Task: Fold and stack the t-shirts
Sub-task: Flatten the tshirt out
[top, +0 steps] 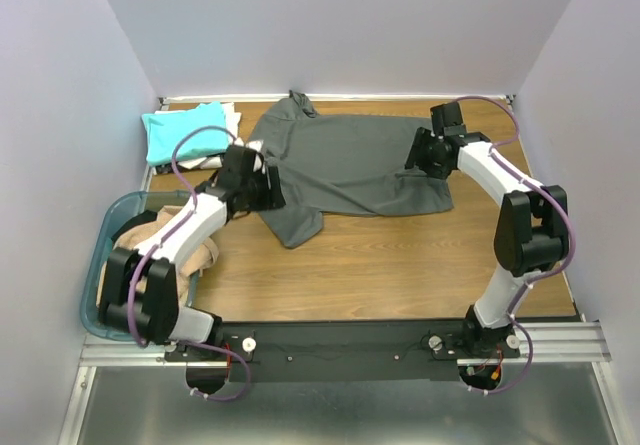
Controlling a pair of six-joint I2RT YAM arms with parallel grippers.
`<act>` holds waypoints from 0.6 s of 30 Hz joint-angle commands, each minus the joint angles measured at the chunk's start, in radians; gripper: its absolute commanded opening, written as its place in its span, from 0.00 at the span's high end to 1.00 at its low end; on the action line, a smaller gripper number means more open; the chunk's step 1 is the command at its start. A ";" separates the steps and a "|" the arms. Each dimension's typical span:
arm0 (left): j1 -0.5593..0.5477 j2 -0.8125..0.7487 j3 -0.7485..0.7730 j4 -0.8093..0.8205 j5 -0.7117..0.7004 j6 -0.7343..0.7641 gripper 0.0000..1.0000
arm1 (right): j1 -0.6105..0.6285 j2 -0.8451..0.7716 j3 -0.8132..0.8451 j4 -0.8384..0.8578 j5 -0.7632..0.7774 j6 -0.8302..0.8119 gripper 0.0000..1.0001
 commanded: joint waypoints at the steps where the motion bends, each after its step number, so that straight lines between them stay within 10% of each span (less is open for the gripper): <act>1: -0.049 -0.116 -0.183 0.014 0.062 -0.105 0.28 | -0.002 -0.057 -0.069 -0.011 -0.024 0.020 0.30; 18: -0.120 -0.172 -0.437 0.250 0.172 -0.221 0.26 | -0.001 -0.145 -0.152 -0.013 -0.017 0.024 0.29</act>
